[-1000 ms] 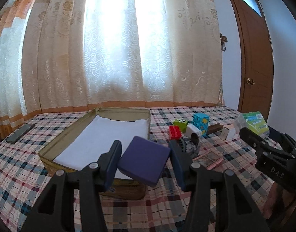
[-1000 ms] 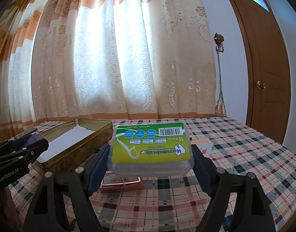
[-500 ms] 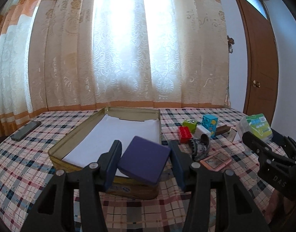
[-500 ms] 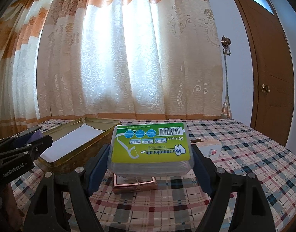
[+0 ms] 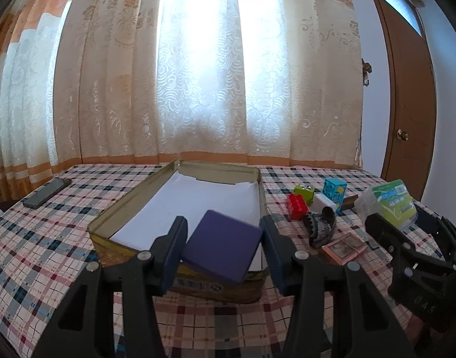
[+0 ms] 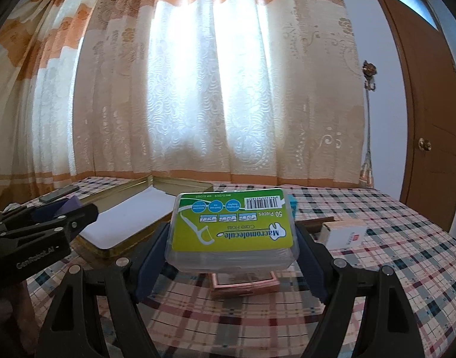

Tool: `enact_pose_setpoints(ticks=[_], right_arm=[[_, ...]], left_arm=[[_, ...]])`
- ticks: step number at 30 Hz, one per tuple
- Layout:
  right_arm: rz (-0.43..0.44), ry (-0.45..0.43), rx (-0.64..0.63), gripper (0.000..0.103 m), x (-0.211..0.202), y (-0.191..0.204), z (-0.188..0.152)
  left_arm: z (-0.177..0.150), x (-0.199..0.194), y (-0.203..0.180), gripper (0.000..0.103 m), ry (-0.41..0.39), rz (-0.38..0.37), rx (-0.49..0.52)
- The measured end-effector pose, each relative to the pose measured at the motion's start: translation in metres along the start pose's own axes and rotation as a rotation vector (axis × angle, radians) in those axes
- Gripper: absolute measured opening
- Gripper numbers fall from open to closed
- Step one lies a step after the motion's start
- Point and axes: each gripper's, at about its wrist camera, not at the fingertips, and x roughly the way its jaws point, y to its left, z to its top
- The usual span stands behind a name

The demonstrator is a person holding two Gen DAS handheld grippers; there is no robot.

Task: Organize rigid objects
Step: 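Lift the floss box and purple cube and carry both toward the gold tray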

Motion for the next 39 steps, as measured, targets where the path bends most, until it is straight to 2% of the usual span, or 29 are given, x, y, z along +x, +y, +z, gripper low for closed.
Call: enact_pose_setpoints(ticks=[16, 31, 39], right_arm=[[0.059, 0.015, -0.053, 0.082, 0.005, 0.036, 0.001], [0.108, 0.042, -0.067, 0.082, 0.012, 0.054, 0.004], [0.152, 0.074, -0.064, 0.082, 0.02, 0.062, 0.007]], left_arm=[[-0.001, -0.001, 0.025, 0.05, 0.01, 0.008, -0.053], [0.0, 0.001, 0.05, 0.05, 0.033, 0.06, -0.08], [0.002, 0.007, 0.064, 0.05, 0.069, 0.044, -0.111]])
